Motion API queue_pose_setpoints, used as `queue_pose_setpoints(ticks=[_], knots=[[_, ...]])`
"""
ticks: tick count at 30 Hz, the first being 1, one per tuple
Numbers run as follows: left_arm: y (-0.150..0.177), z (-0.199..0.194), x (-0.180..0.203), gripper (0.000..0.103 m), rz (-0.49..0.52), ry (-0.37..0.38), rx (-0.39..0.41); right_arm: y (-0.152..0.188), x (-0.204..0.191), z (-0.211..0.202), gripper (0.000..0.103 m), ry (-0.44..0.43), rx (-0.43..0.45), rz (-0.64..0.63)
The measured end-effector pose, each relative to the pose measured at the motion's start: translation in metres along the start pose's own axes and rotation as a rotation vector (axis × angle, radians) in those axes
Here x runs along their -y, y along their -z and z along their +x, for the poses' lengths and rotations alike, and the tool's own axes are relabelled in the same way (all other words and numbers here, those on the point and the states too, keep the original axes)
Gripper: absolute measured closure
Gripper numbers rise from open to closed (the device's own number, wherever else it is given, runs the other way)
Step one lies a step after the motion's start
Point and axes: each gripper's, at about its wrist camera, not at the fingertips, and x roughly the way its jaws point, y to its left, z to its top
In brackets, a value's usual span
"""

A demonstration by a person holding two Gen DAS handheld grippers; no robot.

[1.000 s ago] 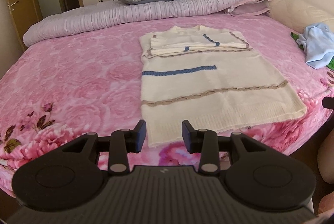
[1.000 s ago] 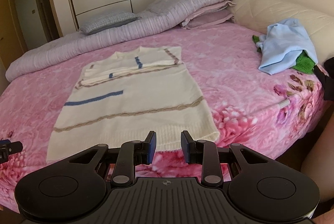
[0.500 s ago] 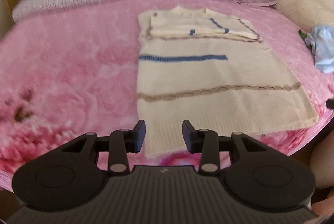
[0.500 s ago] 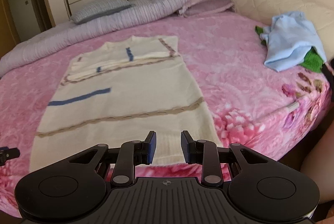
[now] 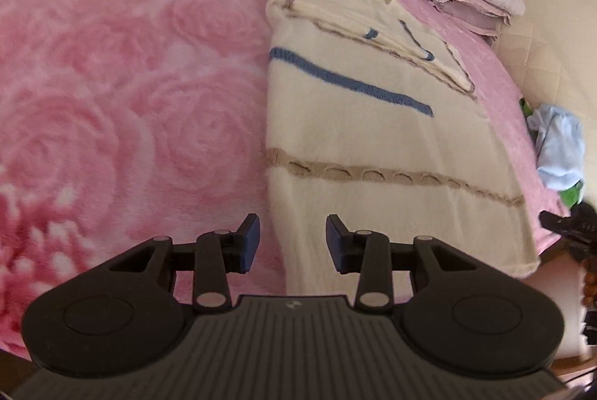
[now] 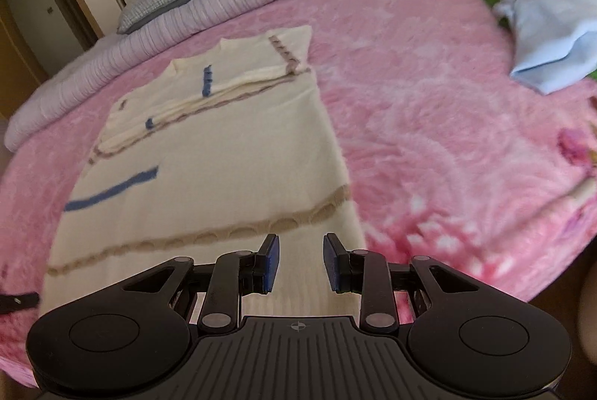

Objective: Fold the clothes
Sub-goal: 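Lower both grippers to the sweater hem and pinch it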

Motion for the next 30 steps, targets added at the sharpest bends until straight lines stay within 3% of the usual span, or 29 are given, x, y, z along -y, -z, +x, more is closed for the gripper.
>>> queue_pose_setpoints(ticks=[7,15,20,26,30], knots=[[-0.003,0.008,-0.028,0.068,-0.163,0.069,-0.036,-0.009,0.033,0.008,0.073,-0.078,-0.029,0.122],[0.017,0.009,-0.033,0.067,-0.317,0.185,0.022,-0.004,0.083,0.019,0.073,-0.157,-0.095,0.266],[0.023,0.013,-0.031,0.067,-0.336,0.202,0.053,0.005,0.106,0.031,0.073,-0.285,-0.165,0.360],[0.019,0.019,-0.044,0.067,-0.388,0.255,0.047,0.013,0.117,0.037,0.073,-0.395,-0.169,0.420],[0.016,0.031,-0.044,0.067,-0.425,0.341,0.031,0.015,0.120,0.043,0.073,-0.442,-0.170,0.456]])
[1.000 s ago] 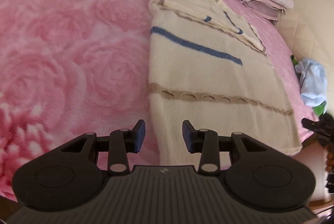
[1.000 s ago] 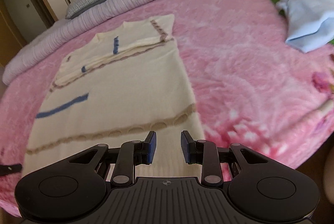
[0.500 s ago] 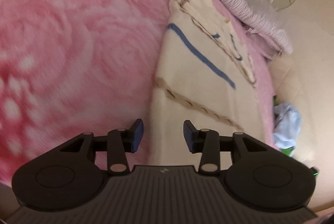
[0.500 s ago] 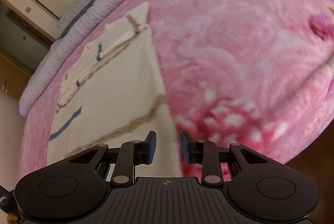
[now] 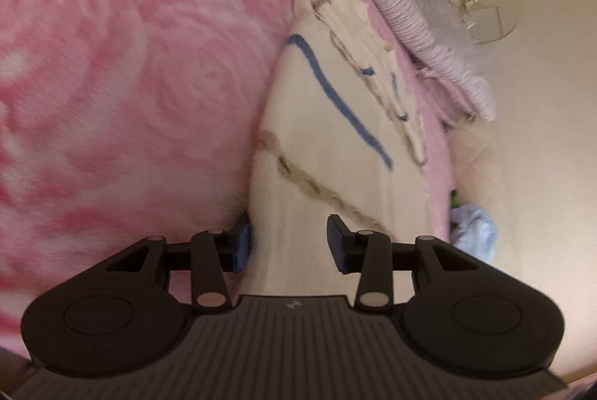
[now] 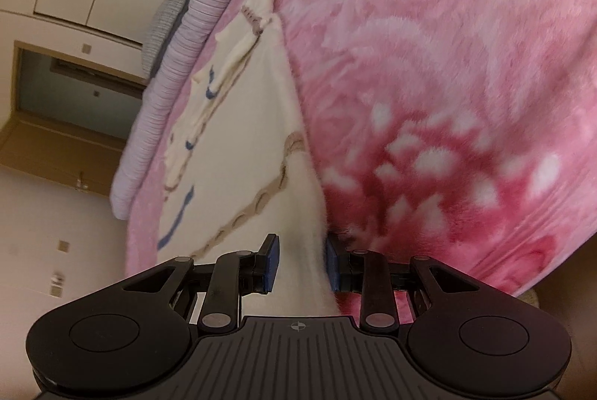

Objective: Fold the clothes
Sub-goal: 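Lower both grippers to the sweater hem and pinch it, then lift the hem with both grippers and fold it toward the collar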

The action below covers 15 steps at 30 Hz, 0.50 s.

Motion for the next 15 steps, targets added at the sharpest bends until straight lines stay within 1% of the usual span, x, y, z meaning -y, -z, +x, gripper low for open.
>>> queue_pose_setpoints(ticks=[1,2,3,4,5,6,9,10,11,12,15], knots=[[0.000,0.003,-0.002,0.069,-0.013,0.028,-0.010,0.000,0.001,0.001,0.073,-0.010,-0.001,0.008],[0.000,0.006,-0.005,0.074,-0.026,0.055,-0.020,-0.001,0.003,0.003,0.073,-0.018,-0.003,0.016],[0.000,0.009,-0.006,0.083,-0.019,0.048,-0.032,-0.002,0.004,0.004,0.073,-0.026,-0.004,0.022],[0.001,0.010,-0.007,0.089,0.002,0.029,-0.034,-0.002,0.004,0.004,0.073,-0.027,-0.007,0.017],[0.001,0.010,-0.007,0.097,0.020,0.019,-0.034,-0.003,0.003,0.005,0.073,-0.028,-0.010,0.013],[0.002,0.009,-0.007,0.096,0.038,0.010,-0.034,-0.003,0.003,0.005,0.073,-0.029,-0.013,0.008],[0.001,0.009,-0.009,0.096,0.041,0.014,-0.036,-0.002,-0.004,0.008,0.075,-0.016,-0.035,-0.038],[0.000,0.009,-0.007,0.096,0.051,0.009,-0.035,-0.002,-0.008,0.010,0.080,0.004,-0.036,-0.059],[0.000,0.009,-0.006,0.097,0.061,0.004,-0.034,-0.002,-0.012,0.011,0.093,0.032,-0.040,-0.084],[-0.001,0.008,-0.003,0.097,0.077,-0.006,-0.032,-0.002,-0.016,0.012,0.094,0.057,-0.042,-0.105],[-0.002,0.002,0.004,0.097,0.117,-0.032,-0.009,0.002,-0.024,0.008,0.095,0.076,-0.028,-0.126]])
